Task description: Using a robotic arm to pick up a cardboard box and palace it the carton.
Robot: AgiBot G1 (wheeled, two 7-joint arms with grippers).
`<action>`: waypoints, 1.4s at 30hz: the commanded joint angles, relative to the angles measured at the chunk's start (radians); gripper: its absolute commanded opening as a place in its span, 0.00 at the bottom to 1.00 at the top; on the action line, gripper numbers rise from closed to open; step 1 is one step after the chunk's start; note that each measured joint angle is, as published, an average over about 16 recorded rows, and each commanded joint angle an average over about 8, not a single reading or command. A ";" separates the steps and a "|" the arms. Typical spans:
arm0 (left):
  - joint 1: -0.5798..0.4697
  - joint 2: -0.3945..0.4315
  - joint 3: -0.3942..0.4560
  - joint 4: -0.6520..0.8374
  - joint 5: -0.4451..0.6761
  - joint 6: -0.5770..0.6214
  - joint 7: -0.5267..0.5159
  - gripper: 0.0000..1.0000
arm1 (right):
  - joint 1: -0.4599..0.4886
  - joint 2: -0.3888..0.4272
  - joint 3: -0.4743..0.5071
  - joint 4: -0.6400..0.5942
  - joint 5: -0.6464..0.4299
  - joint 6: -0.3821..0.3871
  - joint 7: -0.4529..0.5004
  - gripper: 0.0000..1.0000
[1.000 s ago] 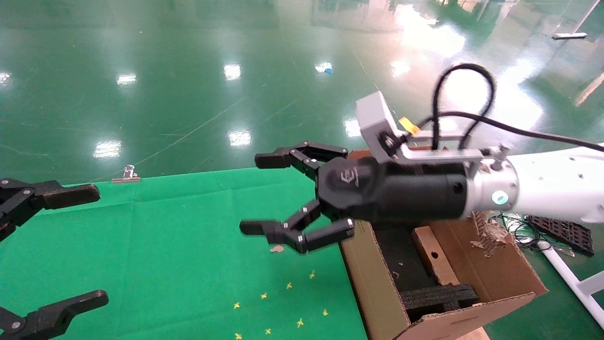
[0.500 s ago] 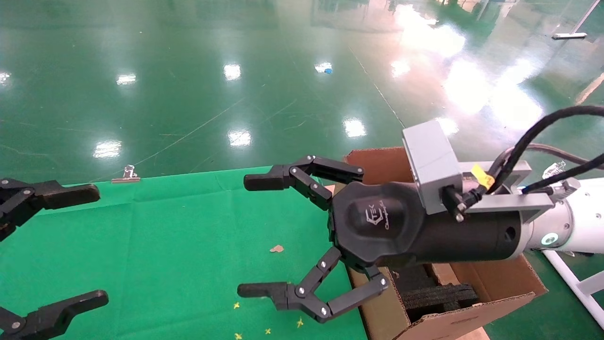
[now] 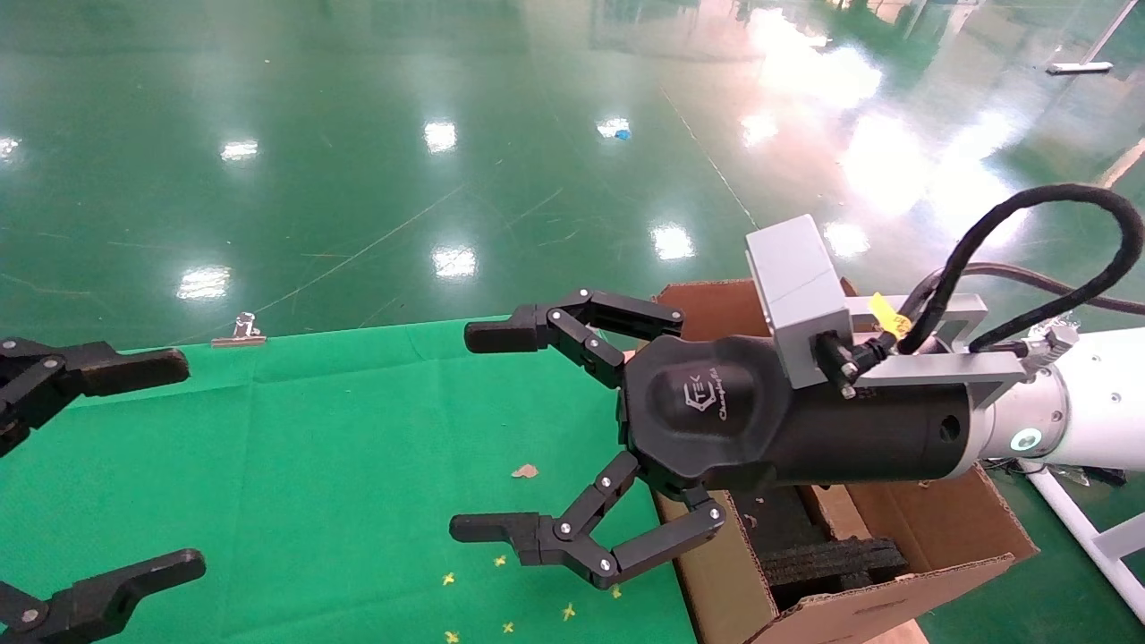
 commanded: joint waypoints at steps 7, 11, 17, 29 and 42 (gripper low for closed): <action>0.000 0.000 0.000 0.000 0.000 0.000 0.000 1.00 | 0.007 -0.001 -0.008 -0.007 -0.004 0.002 0.002 1.00; 0.000 0.000 0.000 0.000 0.000 0.000 0.000 1.00 | 0.009 -0.002 -0.010 -0.009 -0.005 0.003 0.002 1.00; 0.000 0.000 0.000 0.000 0.000 0.000 0.000 1.00 | 0.011 -0.002 -0.012 -0.011 -0.006 0.003 0.003 1.00; 0.000 0.000 0.000 0.000 0.000 0.000 0.000 1.00 | 0.013 -0.003 -0.014 -0.012 -0.007 0.004 0.003 1.00; 0.000 0.000 0.000 0.000 0.000 0.000 0.000 1.00 | 0.014 -0.003 -0.015 -0.013 -0.007 0.004 0.004 1.00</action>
